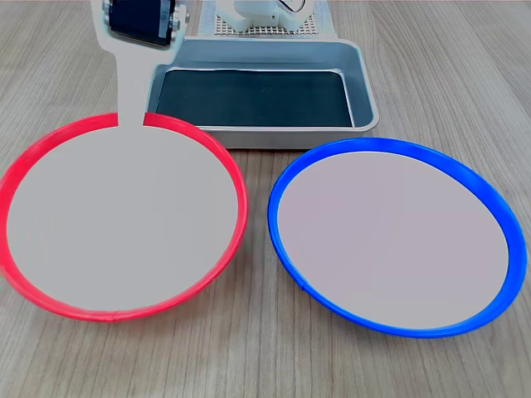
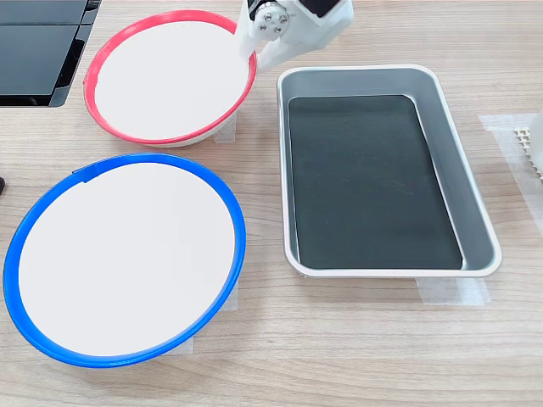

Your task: Lift the stacked dish and set it down on the table.

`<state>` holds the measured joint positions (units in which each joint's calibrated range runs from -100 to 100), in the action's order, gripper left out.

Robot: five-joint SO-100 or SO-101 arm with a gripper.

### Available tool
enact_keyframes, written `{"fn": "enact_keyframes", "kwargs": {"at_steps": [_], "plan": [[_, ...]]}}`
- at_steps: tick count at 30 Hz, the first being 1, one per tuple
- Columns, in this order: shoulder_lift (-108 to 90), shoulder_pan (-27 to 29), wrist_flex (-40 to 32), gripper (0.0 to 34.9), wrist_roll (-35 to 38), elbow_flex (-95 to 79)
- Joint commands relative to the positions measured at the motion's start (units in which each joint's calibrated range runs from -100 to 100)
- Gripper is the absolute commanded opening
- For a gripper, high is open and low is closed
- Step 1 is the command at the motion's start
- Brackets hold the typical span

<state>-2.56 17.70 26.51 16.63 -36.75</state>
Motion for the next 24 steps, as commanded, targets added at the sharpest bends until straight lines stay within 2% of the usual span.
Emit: {"fn": "enact_keyframes", "kwargs": {"at_steps": [1, 5, 24], "plan": [[0.3, 0.3, -3.1, 0.0, 0.1, -0.6], [1.5, 0.1, -5.7, 0.0, -0.3, -1.0], [2.7, -2.1, -8.1, 0.4, -1.4, -3.3]]}}
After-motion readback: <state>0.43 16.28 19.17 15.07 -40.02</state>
